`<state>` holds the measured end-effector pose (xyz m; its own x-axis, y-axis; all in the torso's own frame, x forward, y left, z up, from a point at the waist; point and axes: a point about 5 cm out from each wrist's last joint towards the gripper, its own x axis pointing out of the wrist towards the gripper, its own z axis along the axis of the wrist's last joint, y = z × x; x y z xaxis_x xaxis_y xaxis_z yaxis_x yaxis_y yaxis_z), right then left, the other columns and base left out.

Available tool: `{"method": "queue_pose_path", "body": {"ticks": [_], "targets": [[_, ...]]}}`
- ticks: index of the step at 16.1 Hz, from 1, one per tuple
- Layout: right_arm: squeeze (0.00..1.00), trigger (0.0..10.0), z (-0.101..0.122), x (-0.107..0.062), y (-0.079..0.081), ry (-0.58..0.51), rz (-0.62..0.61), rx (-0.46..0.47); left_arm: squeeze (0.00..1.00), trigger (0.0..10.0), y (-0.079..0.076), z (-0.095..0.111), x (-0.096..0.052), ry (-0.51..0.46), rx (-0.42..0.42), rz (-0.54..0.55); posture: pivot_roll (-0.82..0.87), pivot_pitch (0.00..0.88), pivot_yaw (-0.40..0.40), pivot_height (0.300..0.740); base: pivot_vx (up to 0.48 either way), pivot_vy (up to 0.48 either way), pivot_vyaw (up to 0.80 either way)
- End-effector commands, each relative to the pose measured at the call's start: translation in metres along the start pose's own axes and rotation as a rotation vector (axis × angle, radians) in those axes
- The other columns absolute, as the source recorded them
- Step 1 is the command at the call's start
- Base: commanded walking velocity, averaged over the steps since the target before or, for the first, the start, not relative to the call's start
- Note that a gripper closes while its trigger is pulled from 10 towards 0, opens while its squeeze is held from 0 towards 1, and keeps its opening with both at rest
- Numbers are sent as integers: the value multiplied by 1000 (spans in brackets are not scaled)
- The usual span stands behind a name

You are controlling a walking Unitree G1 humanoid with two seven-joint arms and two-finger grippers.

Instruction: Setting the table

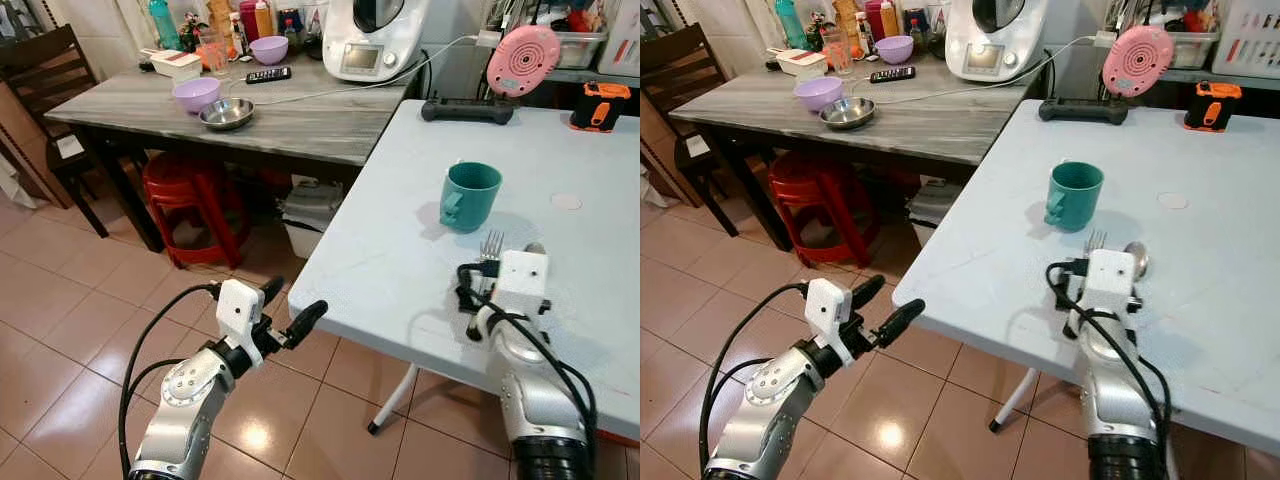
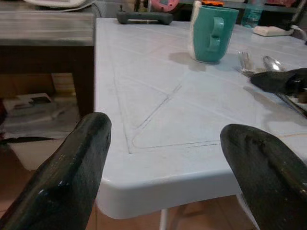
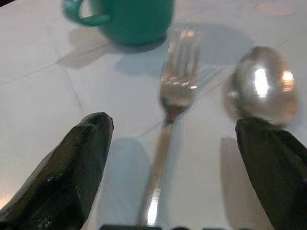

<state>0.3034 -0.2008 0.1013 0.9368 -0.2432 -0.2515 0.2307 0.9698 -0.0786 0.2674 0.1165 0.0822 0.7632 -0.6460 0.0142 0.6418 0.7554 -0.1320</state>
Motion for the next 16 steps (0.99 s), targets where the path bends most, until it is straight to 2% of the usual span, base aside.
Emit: {"method": "queue_pose_path", "body": {"ticks": [1, 4, 5, 9, 10, 11, 12, 16], "targets": [[0, 10000, 5, 2, 8, -7, 34, -4, 0, 10000, -1, 3, 0, -1, 12, -25, -156, 26, 91, 740, 0, 0, 0], [0, 10000, 5, 7, 12, 6, 60, -21, 0, 10000, -3, 4, 1, -6, 4, -40, -158, 25, 90, 740, 0, 0, 0], [0, 0, 6, 8, 16, 2, 92, -56, 0, 10000, -3, 4, 1, -7, 1, -43, -158, 26, 88, 740, 0, 0, 0], [0, 0, -5, 9, 7, 61, 32, -53, 0, 10000, -2, 5, 1, -14, 1, -44, -157, 23, 83, 740, 0, 0, 0], [0, 1098, -7, 6, 4, 67, 18, -56, 0, 10000, -1, 6, 1, -18, 2, -43, -156, 21, 81, 740, 0, 0, 0], [0, 9608, -7, 5, 2, 57, 8, -45, 0, 10000, -1, 6, 2, -19, 3, -42, -158, 20, 83, 740, 0, 0, 0], [0, 10000, -7, 2, 1, 49, 4, -40, 0, 10000, 0, 6, 2, -20, 4, -41, -164, 19, 86, 740, 0, 0, 0], [0, 10000, -13, -1, -4, 73, -36, -22, 0, 10000, -2, 8, 6, -27, 6, -55, -168, 18, 91, 740, 0, 0, 0]]}}
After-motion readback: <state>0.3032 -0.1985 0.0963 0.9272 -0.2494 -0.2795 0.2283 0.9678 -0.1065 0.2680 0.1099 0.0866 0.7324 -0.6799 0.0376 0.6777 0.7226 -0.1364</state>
